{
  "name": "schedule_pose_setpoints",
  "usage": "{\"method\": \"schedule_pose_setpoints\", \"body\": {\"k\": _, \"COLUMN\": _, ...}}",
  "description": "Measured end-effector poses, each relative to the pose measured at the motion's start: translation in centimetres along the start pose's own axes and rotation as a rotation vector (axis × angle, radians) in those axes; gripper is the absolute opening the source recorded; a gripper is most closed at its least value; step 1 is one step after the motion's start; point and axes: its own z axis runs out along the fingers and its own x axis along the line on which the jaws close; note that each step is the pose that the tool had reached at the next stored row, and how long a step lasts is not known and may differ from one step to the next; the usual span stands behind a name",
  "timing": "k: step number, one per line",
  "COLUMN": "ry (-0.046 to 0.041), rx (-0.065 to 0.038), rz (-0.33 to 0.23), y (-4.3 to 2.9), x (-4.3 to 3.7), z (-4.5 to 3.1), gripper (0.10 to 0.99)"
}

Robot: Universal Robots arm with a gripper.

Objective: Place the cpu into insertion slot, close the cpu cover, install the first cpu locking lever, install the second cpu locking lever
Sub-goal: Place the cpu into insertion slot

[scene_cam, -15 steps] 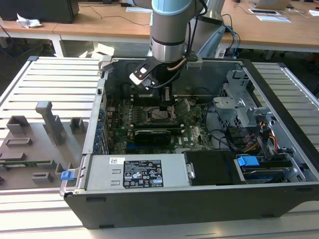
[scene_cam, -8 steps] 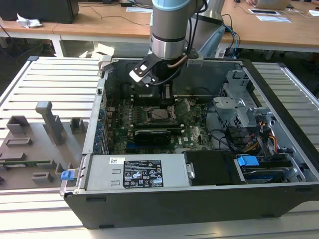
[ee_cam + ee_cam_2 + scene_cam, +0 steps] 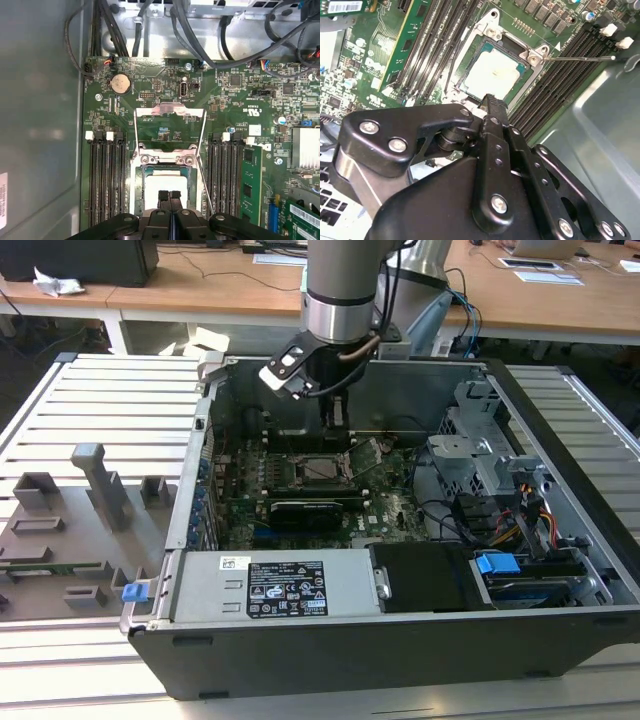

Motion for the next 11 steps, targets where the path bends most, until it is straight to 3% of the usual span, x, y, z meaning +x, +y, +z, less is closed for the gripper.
{"method": "schedule_pose_setpoints", "body": {"k": 11, "ry": -0.0012, "rx": 0.000, "rz": 0.000, "y": 0.07, "x": -0.01, "z": -2.30, "gripper": 0.106}}
